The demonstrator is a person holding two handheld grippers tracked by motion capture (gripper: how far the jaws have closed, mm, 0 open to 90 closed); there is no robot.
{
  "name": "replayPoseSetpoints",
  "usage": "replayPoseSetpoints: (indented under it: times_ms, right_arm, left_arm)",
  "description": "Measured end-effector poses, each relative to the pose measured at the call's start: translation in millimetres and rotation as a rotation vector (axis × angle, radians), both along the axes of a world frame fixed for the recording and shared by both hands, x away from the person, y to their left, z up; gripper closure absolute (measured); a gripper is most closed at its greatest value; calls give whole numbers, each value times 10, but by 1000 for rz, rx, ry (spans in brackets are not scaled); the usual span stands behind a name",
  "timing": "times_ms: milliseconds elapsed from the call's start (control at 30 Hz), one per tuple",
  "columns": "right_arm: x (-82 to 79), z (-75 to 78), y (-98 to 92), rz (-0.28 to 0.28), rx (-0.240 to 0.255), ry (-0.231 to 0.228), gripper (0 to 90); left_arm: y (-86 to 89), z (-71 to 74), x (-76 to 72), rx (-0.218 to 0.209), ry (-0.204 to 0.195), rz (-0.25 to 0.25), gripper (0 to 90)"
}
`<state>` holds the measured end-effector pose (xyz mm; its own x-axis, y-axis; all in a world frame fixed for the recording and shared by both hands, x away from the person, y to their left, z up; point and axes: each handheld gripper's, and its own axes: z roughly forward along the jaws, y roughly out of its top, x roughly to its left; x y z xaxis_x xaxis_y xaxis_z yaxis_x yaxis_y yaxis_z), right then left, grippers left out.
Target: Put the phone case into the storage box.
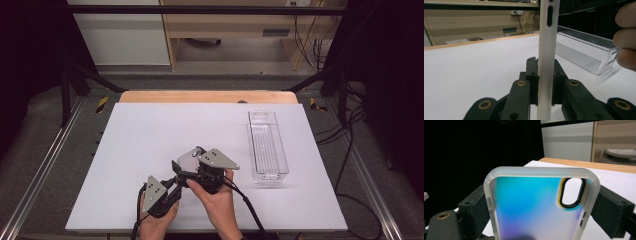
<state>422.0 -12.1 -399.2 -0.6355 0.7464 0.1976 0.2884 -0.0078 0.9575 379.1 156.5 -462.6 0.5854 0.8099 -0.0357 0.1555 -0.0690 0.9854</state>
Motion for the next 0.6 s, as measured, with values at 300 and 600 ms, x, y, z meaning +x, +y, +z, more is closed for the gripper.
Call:
replayPoseSetpoints:
  times_ms: [300,600]
  right_arm:
    - [-4,8,-8,9,-3,15,169]
    - [-6,10,-23,5,-8,29,171]
  left_arm:
    - [-5,-4,-1,10,-4,-1,805]
    - [-14,-10,1,11,0,-8,805]
